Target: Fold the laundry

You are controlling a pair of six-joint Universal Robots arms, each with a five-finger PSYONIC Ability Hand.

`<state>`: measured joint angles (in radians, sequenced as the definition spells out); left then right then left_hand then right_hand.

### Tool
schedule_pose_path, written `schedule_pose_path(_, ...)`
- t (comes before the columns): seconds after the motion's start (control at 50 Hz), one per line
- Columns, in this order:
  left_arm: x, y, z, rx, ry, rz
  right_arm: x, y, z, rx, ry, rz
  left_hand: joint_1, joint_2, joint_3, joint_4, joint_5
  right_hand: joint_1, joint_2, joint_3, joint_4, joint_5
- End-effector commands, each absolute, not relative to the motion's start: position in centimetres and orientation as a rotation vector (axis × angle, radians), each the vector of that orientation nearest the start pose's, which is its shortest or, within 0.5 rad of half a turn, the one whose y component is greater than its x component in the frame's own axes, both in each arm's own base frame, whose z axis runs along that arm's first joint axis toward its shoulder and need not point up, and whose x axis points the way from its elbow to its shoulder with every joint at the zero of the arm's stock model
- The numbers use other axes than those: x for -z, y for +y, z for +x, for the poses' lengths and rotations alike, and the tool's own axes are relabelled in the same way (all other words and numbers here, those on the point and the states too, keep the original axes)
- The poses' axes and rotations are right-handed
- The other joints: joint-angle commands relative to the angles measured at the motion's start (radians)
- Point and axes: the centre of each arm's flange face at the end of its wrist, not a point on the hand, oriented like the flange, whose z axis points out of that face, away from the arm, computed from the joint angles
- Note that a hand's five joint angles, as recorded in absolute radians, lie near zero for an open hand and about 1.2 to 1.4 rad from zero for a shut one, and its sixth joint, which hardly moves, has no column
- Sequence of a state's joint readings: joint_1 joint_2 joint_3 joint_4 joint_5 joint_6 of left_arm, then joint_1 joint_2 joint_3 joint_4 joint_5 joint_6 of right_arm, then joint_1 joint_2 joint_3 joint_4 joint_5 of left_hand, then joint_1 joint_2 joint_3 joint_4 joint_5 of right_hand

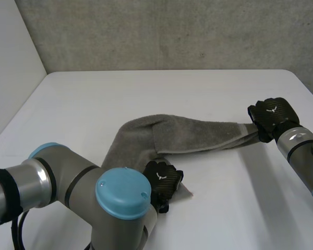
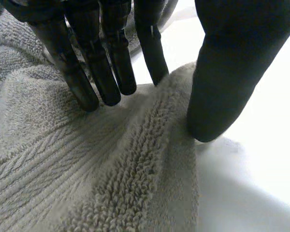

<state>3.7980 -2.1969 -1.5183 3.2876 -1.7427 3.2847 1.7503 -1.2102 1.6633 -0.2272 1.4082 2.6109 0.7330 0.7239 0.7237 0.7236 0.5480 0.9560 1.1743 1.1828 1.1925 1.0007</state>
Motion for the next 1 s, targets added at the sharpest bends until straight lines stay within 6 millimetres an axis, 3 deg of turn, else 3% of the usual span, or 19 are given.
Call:
schedule_pose_path(0.02, -12.0, -14.0, -36.5, 1.838, 2.558, 1.309, -18.2, -31.5, 20.6, 2.011, 2.312, -1.032, 0.261, 0.27, 0.271, 0.271, 0.272, 0.44, 0.222, 0.213, 0.204, 0.221)
schedule_pose_path(0.14, -12.0, -14.7, -36.2, 1.828, 2.491, 1.337, -18.4, -31.7, 20.5, 2.021, 2.311, -1.029, 0.642, 0.651, 0.651, 0.651, 0.652, 0.44, 0.222, 0.213, 0.204, 0.221)
schedule_pose_path(0.18, -12.4, -15.0, -36.1, 1.841, 2.473, 1.334, -18.7, -31.8, 20.5, 2.034, 2.302, -1.03, 0.663, 0.672, 0.673, 0.673, 0.674, 0.44, 0.222, 0.213, 0.204, 0.221)
schedule_pose_path(0.22, -14.8, -15.7, -35.7, 1.919, 2.436, 1.281, -19.4, -32.1, 20.3, 2.058, 2.298, -1.051, 0.663, 0.672, 0.673, 0.673, 0.674, 0.44, 0.222, 0.213, 0.204, 0.221)
schedule_pose_path(0.24, -14.8, -15.7, -35.7, 1.919, 2.435, 1.28, -19.4, -32.1, 20.3, 2.058, 2.298, -1.051, 0.663, 0.672, 0.673, 0.673, 0.674, 0.44, 0.222, 0.213, 0.204, 0.221)
schedule_pose_path(0.28, -18.3, -16.8, -34.8, 2.039, 2.388, 1.179, -21.2, -32.4, 20.1, 2.126, 2.272, -1.112, 0.663, 0.672, 0.673, 0.673, 0.674, 0.44, 0.222, 0.213, 0.204, 0.221)
schedule_pose_path(0.34, -20.0, -17.6, -34.0, 2.093, 2.363, 1.11, -22.5, -32.6, 19.5, 2.165, 2.276, -1.131, 0.663, 0.672, 0.673, 0.673, 0.674, 0.44, 0.222, 0.213, 0.204, 0.221)
schedule_pose_path(0.38, -23.8, -19.8, -31.8, 2.206, 2.292, 0.946, -25.0, -33.6, 17.1, 2.233, 2.337, -1.143, 0.663, 0.672, 0.673, 0.673, 0.674, 0.44, 0.222, 0.213, 0.204, 0.221)
schedule_pose_path(0.4, -23.8, -19.8, -31.7, 2.207, 2.291, 0.945, -25.0, -33.6, 17.1, 2.233, 2.338, -1.143, 0.663, 0.672, 0.673, 0.673, 0.674, 0.44, 0.222, 0.213, 0.204, 0.221)
schedule_pose_path(0.44, -26.9, -21.9, -29.4, 2.286, 2.217, 0.795, -27.3, -33.8, 15.3, 2.242, 2.401, -1.187, 0.663, 0.672, 0.673, 0.673, 0.674, 0.44, 0.222, 0.213, 0.204, 0.221)
schedule_pose_path(0.5, -28.2, -22.7, -28.2, 2.318, 2.179, 0.733, -28.4, -33.6, 14.9, 2.241, 2.416, -1.202, 0.663, 0.672, 0.673, 0.673, 0.674, 0.44, 0.222, 0.213, 0.204, 0.221)
schedule_pose_path(0.6, -32.2, -24.6, -24.5, 2.421, 2.05, 0.585, -32.5, -32.1, 14.9, 2.343, 2.345, -1.214, 0.663, 0.672, 0.673, 0.673, 0.674, 0.44, 0.222, 0.213, 0.204, 0.221)
schedule_pose_path(0.64, -32.7, -25.1, -23.6, 2.426, 2.031, 0.556, -32.9, -31.8, 14.9, 2.353, 2.343, -1.224, 0.663, 0.672, 0.673, 0.673, 0.674, 0.44, 0.222, 0.213, 0.204, 0.221)
schedule_pose_path(0.72, -32.5, -25.8, -22.4, 2.406, 2.036, 0.549, -33.0, -31.1, 14.9, 2.312, 2.367, -1.282, 0.663, 0.672, 0.673, 0.673, 0.674, 0.44, 0.222, 0.213, 0.204, 0.221)
schedule_pose_path(0.78, -31.2, -25.9, -22.0, 2.355, 2.095, 0.59, -32.2, -29.6, 15.2, 2.142, 2.422, -1.438, 0.663, 0.672, 0.673, 0.673, 0.674, 0.44, 0.222, 0.213, 0.204, 0.221)
schedule_pose_path(0.82, -29.5, -25.6, -22.1, 2.282, 2.185, 0.646, -30.5, -28.4, 15.4, 1.93, 2.475, -1.624, 0.663, 0.672, 0.673, 0.673, 0.674, 0.44, 0.222, 0.213, 0.204, 0.221)
schedule_pose_path(0.88, -28.3, -25.5, -22.2, 2.233, 2.241, 0.684, -29.7, -28.0, 15.4, 1.837, 2.489, -1.717, 0.663, 0.672, 0.673, 0.673, 0.674, 0.44, 0.222, 0.213, 0.204, 0.221)
schedule_pose_path(0.92, -24.9, -25.8, -22.9, 2.092, 2.375, 0.755, -27.9, -28.1, 16.0, 1.712, 2.483, -1.859, 0.663, 0.672, 0.673, 0.673, 0.674, 0.44, 0.222, 0.213, 0.204, 0.221)
schedule_pose_path(1.0, -22.5, -26.0, -23.4, 1.973, 2.469, 0.8, -25.7, -28.3, 17.2, 1.587, 2.478, -1.926, 0.663, 0.672, 0.673, 0.673, 0.674, 0.44, 0.222, 0.213, 0.204, 0.221)
